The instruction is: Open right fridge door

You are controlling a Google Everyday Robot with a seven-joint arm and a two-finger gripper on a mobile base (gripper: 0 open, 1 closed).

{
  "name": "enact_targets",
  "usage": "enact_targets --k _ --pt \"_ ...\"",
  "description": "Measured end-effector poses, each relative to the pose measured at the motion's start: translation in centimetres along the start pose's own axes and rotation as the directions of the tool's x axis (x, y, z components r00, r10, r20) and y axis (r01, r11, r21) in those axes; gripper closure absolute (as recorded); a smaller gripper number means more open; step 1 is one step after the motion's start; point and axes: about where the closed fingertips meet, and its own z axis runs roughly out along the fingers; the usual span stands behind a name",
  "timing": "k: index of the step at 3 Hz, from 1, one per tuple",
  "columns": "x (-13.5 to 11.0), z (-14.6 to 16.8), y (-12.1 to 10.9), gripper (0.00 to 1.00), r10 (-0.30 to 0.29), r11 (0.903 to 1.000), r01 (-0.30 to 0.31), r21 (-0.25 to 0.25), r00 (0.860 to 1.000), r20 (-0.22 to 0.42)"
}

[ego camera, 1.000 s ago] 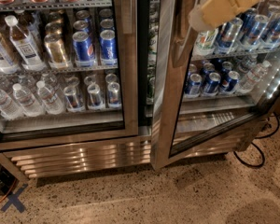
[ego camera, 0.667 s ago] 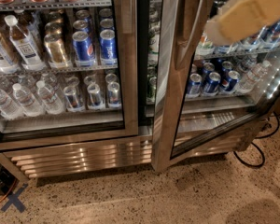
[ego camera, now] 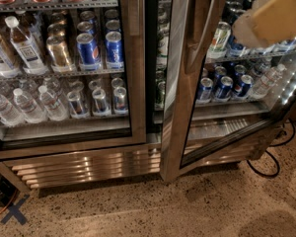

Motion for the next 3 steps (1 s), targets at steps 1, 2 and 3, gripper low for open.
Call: enact_targets --k 1,2,3 --pt "0.00 0.00 0.00 0.00 0.000 1.0000 0.000 0.000 1.000 0.000" --pt "0.00 0.00 0.00 0.00 0.000 1.0000 0.000 0.000 1.000 0.000" --pt "0.00 0.01 0.00 0.00 0.000 1.0000 0.000 0.000 1.000 0.000"
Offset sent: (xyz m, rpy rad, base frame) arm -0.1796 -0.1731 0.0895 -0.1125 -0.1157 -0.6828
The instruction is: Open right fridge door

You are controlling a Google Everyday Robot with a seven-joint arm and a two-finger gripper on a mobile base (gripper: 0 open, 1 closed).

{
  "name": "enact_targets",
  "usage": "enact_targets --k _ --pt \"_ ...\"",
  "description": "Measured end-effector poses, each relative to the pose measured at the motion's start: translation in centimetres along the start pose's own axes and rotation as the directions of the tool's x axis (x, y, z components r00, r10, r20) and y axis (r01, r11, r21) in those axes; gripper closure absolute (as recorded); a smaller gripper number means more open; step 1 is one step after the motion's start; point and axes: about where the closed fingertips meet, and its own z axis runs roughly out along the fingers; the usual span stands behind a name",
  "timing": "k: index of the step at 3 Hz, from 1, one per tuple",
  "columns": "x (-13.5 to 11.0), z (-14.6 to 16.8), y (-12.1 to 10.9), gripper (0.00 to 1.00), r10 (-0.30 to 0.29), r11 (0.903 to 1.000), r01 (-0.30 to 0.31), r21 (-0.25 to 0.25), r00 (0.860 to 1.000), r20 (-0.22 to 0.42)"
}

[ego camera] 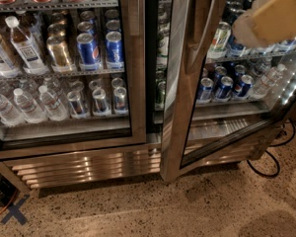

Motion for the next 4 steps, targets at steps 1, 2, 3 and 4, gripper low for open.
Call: enact_targets --k 1,2,3,4 --pt "-0.3 1.0 0.0 0.00 0.031 0.9990 -0.029 -0.034 0.998 0.062" --pt "-0.9 2.7 -0.6 0.00 0.105 0.9895 -0.087 -0.116 0.981 0.163" --pt "-0.9 2.7 -0.6 0.00 0.105 0.9895 -0.087 -0.116 0.981 0.163" --pt "-2.1 3.7 -1.3 0.00 0.090 0.9884 -0.060 -0.140 0.971 0.222"
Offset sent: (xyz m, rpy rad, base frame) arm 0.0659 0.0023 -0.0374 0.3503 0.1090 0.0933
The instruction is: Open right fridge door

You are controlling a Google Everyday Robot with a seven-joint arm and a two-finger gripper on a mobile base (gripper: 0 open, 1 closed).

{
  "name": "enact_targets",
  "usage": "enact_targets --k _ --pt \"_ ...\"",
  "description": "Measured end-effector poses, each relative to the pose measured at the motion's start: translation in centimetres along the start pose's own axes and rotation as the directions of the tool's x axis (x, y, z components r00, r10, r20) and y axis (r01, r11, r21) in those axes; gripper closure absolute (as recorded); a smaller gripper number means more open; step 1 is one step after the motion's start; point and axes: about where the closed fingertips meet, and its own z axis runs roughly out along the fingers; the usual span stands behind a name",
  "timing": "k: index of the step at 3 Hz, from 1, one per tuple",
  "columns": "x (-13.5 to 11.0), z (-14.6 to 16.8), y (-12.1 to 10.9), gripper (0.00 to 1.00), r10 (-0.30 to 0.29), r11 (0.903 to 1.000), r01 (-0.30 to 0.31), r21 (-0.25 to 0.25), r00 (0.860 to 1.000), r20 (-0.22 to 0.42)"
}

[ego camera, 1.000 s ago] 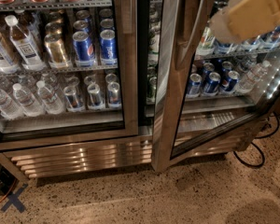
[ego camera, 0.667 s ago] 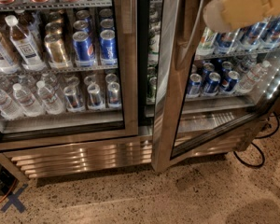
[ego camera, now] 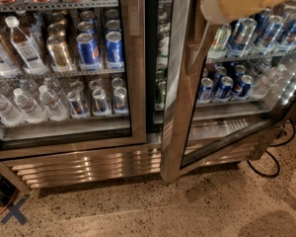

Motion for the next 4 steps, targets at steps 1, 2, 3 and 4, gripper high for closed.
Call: enact_targets --k 1,2,3,4 --pt "-0.5 0.9 -1.6 0.00 -0.005 0.9991 0.008 -0.043 0.997 0.075" --pt "-0.4 1.6 -3.0 0.00 0.011 0.9970 -0.002 -0.077 0.993 0.118" --pt "-0.3 1.7 -3.1 0.00 0.014 0.9967 -0.004 -0.082 0.992 0.122" --pt "-0.3 2.0 -2.9 0.00 0.032 0.9955 -0.018 -0.093 0.989 0.144"
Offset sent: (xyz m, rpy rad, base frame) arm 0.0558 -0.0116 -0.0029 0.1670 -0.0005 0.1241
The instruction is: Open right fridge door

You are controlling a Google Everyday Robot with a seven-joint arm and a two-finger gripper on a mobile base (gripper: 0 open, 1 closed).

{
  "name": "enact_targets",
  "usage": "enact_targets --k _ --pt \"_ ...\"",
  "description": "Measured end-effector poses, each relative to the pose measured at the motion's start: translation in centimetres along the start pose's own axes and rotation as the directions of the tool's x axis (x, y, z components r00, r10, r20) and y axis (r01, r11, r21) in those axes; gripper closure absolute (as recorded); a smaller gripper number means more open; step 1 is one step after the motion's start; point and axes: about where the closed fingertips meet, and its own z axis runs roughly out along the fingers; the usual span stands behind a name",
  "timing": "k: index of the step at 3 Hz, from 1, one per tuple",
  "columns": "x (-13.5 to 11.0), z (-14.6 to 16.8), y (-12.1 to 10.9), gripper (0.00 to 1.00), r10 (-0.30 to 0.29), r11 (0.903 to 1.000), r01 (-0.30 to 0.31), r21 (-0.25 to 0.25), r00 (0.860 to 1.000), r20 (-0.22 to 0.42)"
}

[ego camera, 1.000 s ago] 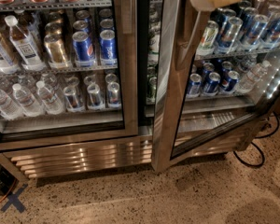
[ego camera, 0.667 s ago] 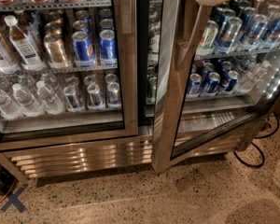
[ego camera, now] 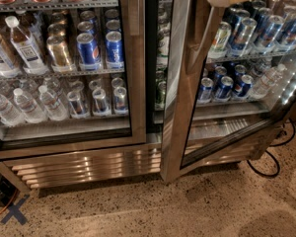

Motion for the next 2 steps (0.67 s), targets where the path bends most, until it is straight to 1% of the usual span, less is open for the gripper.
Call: enact_targets --k 1,2 --pt "-0.70 1.15 2.53 0.00 0.006 0.9967 -0.006 -0.080 1.000 0.002" --pt "-0.75 1.08 2.97 0.01 0.008 0.9960 -0.008 -0.089 1.000 -0.003"
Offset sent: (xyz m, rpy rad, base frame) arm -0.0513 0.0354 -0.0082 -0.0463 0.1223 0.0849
